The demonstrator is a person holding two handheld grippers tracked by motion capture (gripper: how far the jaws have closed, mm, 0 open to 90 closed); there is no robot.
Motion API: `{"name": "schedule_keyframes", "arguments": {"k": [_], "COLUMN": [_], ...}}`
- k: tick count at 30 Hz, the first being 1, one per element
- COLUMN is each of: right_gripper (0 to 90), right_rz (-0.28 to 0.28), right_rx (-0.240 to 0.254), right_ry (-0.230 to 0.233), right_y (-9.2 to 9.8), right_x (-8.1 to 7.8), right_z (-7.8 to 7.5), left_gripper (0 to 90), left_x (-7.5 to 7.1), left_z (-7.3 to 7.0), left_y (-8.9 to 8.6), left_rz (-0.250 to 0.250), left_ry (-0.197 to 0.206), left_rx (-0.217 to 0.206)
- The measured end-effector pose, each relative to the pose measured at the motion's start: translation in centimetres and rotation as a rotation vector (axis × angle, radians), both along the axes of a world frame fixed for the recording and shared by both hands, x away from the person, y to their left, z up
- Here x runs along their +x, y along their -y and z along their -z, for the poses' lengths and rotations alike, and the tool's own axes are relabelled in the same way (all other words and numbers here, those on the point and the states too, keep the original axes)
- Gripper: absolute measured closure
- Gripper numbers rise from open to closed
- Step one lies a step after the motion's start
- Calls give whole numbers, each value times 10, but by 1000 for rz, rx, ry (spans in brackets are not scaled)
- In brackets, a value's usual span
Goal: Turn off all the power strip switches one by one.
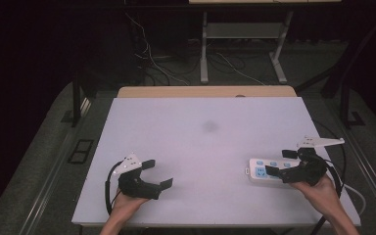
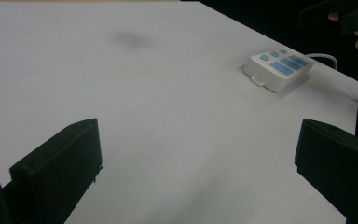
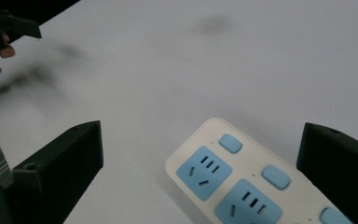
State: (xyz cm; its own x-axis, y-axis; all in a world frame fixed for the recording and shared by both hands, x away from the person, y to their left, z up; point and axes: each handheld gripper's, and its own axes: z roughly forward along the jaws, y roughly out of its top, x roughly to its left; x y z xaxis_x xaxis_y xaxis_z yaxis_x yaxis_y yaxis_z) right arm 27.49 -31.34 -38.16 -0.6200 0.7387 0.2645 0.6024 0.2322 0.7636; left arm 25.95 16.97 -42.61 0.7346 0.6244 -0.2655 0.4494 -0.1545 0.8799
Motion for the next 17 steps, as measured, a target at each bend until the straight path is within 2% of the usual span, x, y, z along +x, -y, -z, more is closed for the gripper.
{"name": "schedule_keyframes", "arguments": {"k": [7,12,17], "right_gripper": [3,3,3], "right_rz": [10,8,7], "right_rx": [26,4,9], "right_ry": [36,40,42], "right_y": [-6,-10,-12], "right_x": [-18,-27,-32], "right_z": [13,28,39], "left_gripper": [0,0,0], "left_x": [0,1,1], "left_z": [1,2,2], "left_y": [0,0,0], "left_rz": [16,16,17], "left_ry": [-10,-19,-21], "left_rx": [18,19,21]}}
